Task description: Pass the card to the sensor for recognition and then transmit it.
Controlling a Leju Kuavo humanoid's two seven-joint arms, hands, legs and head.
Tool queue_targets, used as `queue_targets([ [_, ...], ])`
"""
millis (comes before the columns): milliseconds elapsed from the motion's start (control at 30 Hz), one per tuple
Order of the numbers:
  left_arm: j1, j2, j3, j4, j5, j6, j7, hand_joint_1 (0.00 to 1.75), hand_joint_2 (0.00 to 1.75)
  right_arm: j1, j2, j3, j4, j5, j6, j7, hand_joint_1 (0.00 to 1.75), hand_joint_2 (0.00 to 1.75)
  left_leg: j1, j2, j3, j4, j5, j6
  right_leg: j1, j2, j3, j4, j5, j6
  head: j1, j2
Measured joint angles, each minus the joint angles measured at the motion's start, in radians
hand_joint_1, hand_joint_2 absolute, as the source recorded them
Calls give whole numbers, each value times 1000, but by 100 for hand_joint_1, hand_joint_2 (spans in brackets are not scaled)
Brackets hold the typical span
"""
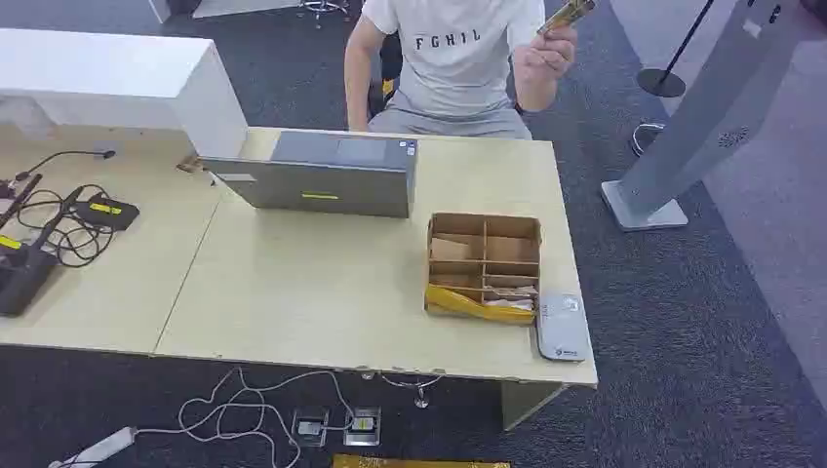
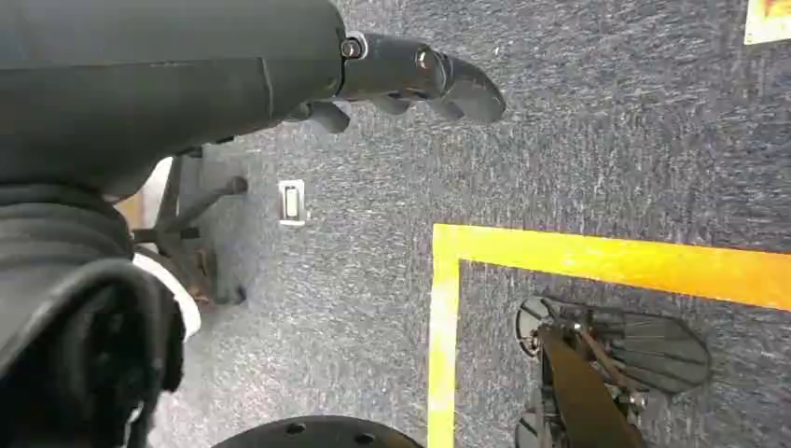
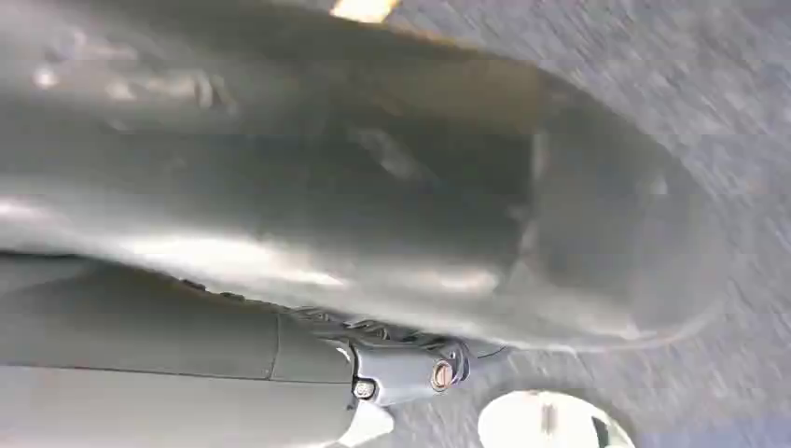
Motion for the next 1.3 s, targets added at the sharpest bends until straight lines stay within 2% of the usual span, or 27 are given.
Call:
queue_targets([
  [67, 0, 0, 0, 0, -2, -1, 0, 0, 0, -1, -17, -10, 0, -13, -3, -24, 0, 0, 0, 0, 0, 0, 0, 0, 0, 0, 0, 0, 0, 0, 0, 0],
  [167, 0, 0, 0, 0, -6, -3, 0, 0, 0, -3, -46, -35, -1, -56, -1, -97, 0, 0, -1, 0, 0, 0, 0, 0, -1, 0, 0, 0, 0, 0, -1, 0],
  [333, 0, 0, -1, 0, -6, -3, 0, 0, 0, -12, -124, -70, -1, -69, 10, -108, 0, 0, 0, 0, 0, 0, 0, 0, -1, 0, 0, 0, 0, 0, 0, 0],
  [733, 0, 0, -2, 0, -7, -3, 0, 0, 0, -14, -158, -104, -1, -69, 9, -111, 0, 0, -1, 0, 0, 0, 0, 0, -1, 0, 0, 0, 0, 0, 0, 0],
  [800, 0, 0, -2, 0, -7, -3, 0, 0, 0, -14, -162, -107, -1, -84, 21, -139, 0, 0, -1, 0, 0, 0, 0, 0, -1, 0, 0, 0, 0, 0, 0, 0],
  [867, 0, -1, -2, 0, -5, -6, -8, 0, 0, -17, -176, -118, -3, -101, 70, -194, 0, 0, -1, 0, 0, 0, 0, 0, -1, 0, 0, 0, 0, 0, -1, 0],
  [967, 0, -1, -2, 0, -3, -13, -32, 0, 0, -53, -238, -129, -13, -84, 119, -213, 0, 0, -4, 0, -1, 0, 0, 1, -4, 0, 0, 0, 1, 1, -1, 0],
  [1167, 0, -2, -3, 0, -4, -15, -39, 0, 0, -202, -382, -128, -47, -25, 205, -189, 0, 0, -6, 3, 0, 0, 2, 3, -6, 3, -1, 0, 3, 4, -1, 0],
  [1233, 0, -2, -4, 0, -13, -26, -58, 0, 0, -276, -428, -127, -65, -50, 238, -183, 0, 0, -7, 3, -2, 1, 3, 5, -7, 3, -1, 0, 5, 7, -1, 0],
  [1300, 2, 0, -6, 0, -23, -40, -77, 0, 0, -446, -510, -127, -90, -84, 267, -87, 0, 0, -18, 6, -7, 1, 4, 7, -18, 6, -13, 8, 7, 8, -3, 0],
])
